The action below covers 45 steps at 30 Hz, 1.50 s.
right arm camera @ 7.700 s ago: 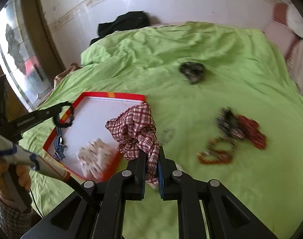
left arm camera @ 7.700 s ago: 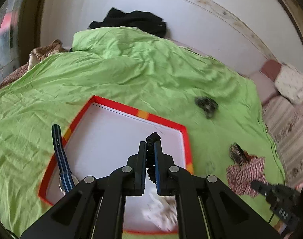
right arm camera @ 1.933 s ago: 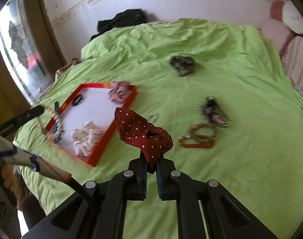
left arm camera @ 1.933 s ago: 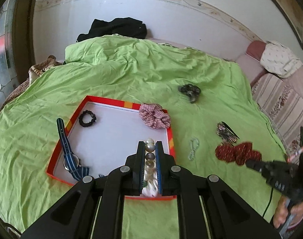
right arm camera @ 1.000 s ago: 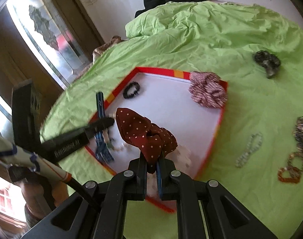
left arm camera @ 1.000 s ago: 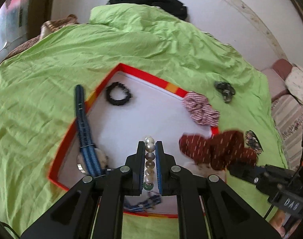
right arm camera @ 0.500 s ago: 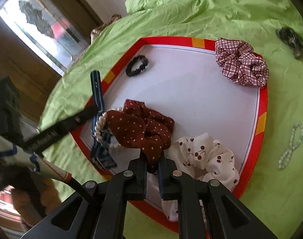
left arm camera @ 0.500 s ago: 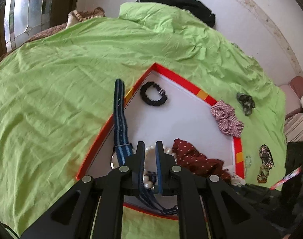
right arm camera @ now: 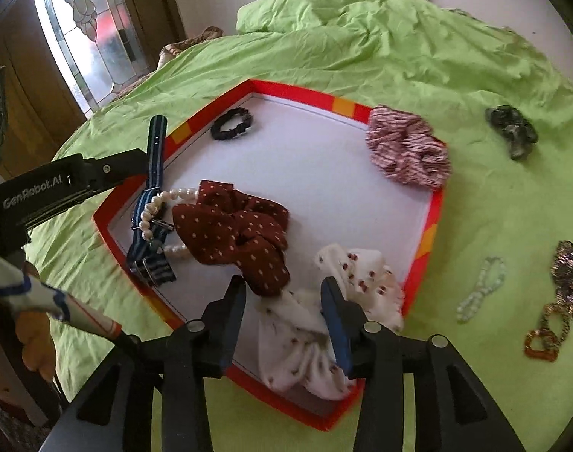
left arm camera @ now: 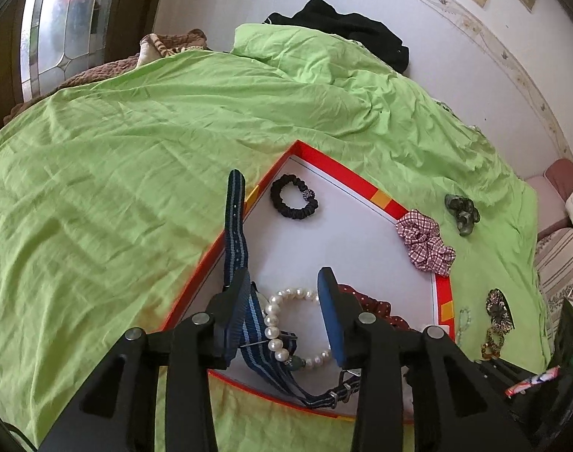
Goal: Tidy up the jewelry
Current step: 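Move both tools back toward the remaining jewelry on the sheet, then grasp the pale green beaded bracelet with left tool while right tool grasps leopard hair tie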
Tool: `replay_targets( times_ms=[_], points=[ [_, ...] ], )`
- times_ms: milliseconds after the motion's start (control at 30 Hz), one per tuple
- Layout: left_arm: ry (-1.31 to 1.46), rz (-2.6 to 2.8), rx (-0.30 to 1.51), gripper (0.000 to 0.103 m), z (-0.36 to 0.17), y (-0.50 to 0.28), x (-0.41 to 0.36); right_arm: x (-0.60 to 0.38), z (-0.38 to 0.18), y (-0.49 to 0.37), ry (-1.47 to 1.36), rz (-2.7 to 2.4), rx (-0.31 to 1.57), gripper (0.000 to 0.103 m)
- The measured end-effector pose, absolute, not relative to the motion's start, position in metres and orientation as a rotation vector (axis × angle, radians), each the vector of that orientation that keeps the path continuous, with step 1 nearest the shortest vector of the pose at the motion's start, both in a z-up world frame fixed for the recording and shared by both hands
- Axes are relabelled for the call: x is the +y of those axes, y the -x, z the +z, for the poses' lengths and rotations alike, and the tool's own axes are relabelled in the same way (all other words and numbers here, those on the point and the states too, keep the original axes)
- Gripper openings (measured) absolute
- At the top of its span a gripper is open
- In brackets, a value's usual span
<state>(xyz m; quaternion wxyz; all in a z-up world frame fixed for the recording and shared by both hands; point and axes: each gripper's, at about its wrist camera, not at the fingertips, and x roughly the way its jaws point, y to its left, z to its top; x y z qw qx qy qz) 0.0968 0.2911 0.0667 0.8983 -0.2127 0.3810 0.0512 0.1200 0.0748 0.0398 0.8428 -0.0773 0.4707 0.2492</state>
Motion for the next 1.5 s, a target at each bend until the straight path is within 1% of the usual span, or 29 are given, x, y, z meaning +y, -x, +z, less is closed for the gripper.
replay_targets(
  times_ms=[133,200,300,400,667,833,967,1267,1500],
  points=[
    [0.438,0.105,0.788,0.040,0.067,-0.096,0.290,0.061,0.049,-0.105,0.151,0.514,0.961,0.048],
    [0.434,0.102,0.788,0.041,0.067,-0.095,0.288,0.051,0.054,-0.096,0.148,0.504,0.937,0.055],
    [0.431,0.096,0.789,0.043,0.067,-0.093,0.285,0.026,0.058,-0.083,0.124,0.470,0.918,0.057],
    [0.430,0.084,0.788,0.045,0.066,-0.091,0.279,-0.011,0.055,-0.076,0.052,0.428,0.936,0.058],
    [0.377,0.034,0.775,0.045,0.067,-0.086,0.244,-0.126,0.036,-0.064,-0.149,0.223,1.009,0.059],
    [0.336,-0.060,0.731,0.045,0.082,-0.067,0.208,-0.189,0.036,-0.042,-0.177,0.089,1.009,0.059],
    [0.311,-0.147,0.763,0.046,0.086,-0.060,0.169,-0.225,0.035,-0.029,-0.228,0.049,0.992,0.059],
    [0.197,-0.310,0.883,0.046,0.073,-0.052,0.078,-0.250,0.020,-0.034,-0.289,0.083,0.973,0.059],
    [0.204,-0.294,0.952,0.046,0.059,-0.083,0.049,-0.251,0.026,-0.064,-0.282,0.123,0.937,0.059]
  ],
)
